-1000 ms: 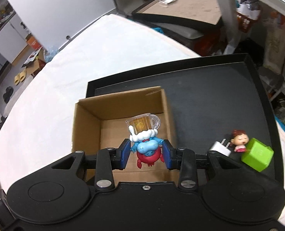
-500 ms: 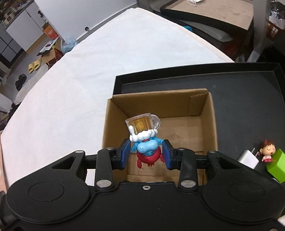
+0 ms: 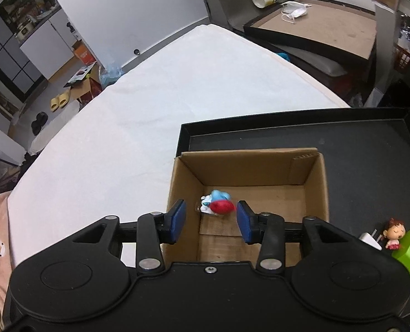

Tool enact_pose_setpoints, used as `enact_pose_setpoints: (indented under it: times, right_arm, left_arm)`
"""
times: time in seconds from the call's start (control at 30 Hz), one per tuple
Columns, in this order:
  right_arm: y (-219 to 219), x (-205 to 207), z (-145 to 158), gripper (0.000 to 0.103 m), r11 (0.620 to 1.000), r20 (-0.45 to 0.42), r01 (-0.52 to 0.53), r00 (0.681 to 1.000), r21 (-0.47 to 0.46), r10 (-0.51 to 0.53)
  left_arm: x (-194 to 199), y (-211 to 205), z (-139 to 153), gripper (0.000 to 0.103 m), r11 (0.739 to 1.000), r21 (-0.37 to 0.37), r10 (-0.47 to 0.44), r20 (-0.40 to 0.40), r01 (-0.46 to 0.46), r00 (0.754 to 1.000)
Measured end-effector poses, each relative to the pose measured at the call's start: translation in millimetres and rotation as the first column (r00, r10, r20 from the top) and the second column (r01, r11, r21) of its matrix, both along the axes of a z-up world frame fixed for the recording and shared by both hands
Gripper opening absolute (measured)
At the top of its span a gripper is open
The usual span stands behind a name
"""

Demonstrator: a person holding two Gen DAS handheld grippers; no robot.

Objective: Organize rigid objects
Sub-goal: 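Move the right tool back over the lavender cube figure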

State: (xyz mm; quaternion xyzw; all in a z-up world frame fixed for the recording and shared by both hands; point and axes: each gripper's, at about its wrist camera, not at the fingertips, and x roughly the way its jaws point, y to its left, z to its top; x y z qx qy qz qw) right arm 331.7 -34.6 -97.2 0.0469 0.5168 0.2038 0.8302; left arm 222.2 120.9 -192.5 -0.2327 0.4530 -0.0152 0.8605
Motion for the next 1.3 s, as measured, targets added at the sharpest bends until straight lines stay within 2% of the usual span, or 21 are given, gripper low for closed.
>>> enact_pose_setpoints:
  times: [0.37, 0.9, 1.3]
  right_arm:
    - [-29.6, -13.8, 14.3, 0.055, 1.0, 0.016, 0.006, 1.0, 0.003, -0.006]
    - [-97.9, -31.9, 30.7, 0.065, 0.997, 0.06, 0.066, 0.996, -0.034, -0.064]
    - [-152.9, -41.1, 20.4, 0.066, 0.987, 0.043, 0.152, 0.988, -0.059, -0.15]
  left_arm:
    - [1.2, -1.5, 0.5, 0.029, 1.0, 0.014, -0.002, -0.002, 0.002, 1.0]
    - [0.1, -6.9, 2.6, 0.029, 0.999, 0.034, 0.002, -0.001, -0.002, 1.0]
    - [0.7, -6.9, 2.0, 0.029, 0.999, 0.035, 0.003, -0.003, -0.003, 1.0]
